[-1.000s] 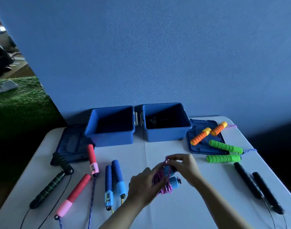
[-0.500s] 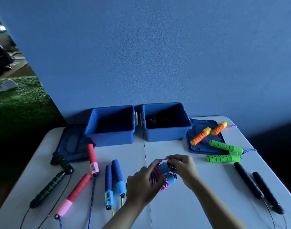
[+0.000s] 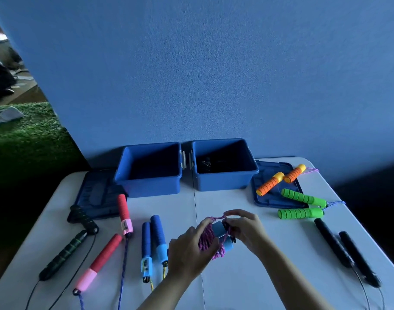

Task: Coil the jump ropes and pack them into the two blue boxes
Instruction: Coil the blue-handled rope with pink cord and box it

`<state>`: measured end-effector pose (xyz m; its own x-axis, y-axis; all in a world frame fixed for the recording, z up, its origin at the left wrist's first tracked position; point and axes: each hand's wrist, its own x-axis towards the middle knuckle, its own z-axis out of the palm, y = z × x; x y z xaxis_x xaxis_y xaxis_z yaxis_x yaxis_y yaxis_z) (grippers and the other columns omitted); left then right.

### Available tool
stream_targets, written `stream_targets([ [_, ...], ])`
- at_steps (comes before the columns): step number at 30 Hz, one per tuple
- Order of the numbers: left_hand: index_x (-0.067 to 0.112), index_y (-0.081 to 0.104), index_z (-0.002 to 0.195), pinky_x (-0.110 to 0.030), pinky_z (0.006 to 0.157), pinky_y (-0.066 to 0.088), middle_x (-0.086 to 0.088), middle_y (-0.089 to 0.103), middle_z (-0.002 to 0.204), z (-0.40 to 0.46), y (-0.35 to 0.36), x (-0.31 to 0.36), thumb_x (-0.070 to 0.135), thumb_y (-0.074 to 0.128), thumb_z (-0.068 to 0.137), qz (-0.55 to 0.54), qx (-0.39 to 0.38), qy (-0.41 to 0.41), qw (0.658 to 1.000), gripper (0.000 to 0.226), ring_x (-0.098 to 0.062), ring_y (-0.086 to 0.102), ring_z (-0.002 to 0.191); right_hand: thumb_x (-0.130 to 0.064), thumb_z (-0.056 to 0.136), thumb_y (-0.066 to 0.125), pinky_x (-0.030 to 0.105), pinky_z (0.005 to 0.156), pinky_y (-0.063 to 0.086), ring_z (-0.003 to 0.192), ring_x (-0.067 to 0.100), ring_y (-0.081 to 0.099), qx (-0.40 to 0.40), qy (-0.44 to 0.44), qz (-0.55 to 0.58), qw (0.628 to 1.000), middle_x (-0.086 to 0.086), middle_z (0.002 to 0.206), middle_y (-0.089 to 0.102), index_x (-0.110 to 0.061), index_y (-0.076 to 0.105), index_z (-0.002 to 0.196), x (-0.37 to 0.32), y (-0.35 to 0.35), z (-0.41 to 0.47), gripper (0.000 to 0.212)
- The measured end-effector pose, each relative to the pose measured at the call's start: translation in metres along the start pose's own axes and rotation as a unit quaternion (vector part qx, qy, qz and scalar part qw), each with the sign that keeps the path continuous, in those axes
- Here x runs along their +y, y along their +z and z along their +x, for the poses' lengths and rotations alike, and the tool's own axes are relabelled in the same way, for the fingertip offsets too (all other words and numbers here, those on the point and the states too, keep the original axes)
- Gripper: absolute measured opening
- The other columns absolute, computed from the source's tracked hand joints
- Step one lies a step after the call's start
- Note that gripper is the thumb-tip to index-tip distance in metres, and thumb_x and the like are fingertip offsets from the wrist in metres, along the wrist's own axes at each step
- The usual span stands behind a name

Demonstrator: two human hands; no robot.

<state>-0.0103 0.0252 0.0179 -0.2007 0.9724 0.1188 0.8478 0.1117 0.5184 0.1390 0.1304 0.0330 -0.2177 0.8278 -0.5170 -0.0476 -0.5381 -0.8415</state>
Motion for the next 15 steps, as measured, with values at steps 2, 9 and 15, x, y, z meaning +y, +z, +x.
stream_targets([
  [2, 0.051, 0.023, 0.134, -0.031, 0.074, 0.051, 0.016, 0.065, 0.099, -0.001, 0.000, 0.000, 0.073, 0.028, 0.082, -0.002, 0.000, -0.003, 1.000, 0.057, -0.006, 0.063, 0.088, 0.015, 0.084, 0.051, 0.032, 0.059, 0.046, 0.066, 0.031, 0.054, 0.006, 0.022, 0.008, 1.000, 0.024, 0.075, 0.061, 0.006, 0.064, 0.088, -0.002, 0.001, -0.003, 0.016],
  [9, 0.054, 0.030, 0.130, -0.028, 0.078, 0.051, 0.022, 0.064, 0.098, 0.000, -0.005, 0.007, 0.078, 0.026, 0.078, -0.064, -0.009, -0.060, 0.996, 0.057, 0.000, 0.060, 0.090, -0.005, 0.082, 0.067, 0.028, 0.066, 0.049, 0.072, 0.016, 0.065, 0.048, -0.126, -0.174, 0.975, 0.006, 0.079, 0.073, -0.014, 0.071, 0.077, 0.000, 0.009, -0.007, 0.010],
  [15, 0.059, 0.035, 0.118, -0.023, 0.069, 0.050, 0.027, 0.063, 0.089, 0.002, -0.013, 0.007, 0.068, 0.036, 0.075, -0.115, -0.005, -0.090, 0.989, 0.044, 0.003, 0.059, 0.081, -0.021, 0.086, 0.066, 0.031, 0.067, 0.050, 0.065, 0.007, 0.058, 0.002, -0.142, -0.244, 0.959, 0.004, 0.070, 0.069, -0.019, 0.073, 0.072, 0.004, 0.005, -0.014, 0.016],
])
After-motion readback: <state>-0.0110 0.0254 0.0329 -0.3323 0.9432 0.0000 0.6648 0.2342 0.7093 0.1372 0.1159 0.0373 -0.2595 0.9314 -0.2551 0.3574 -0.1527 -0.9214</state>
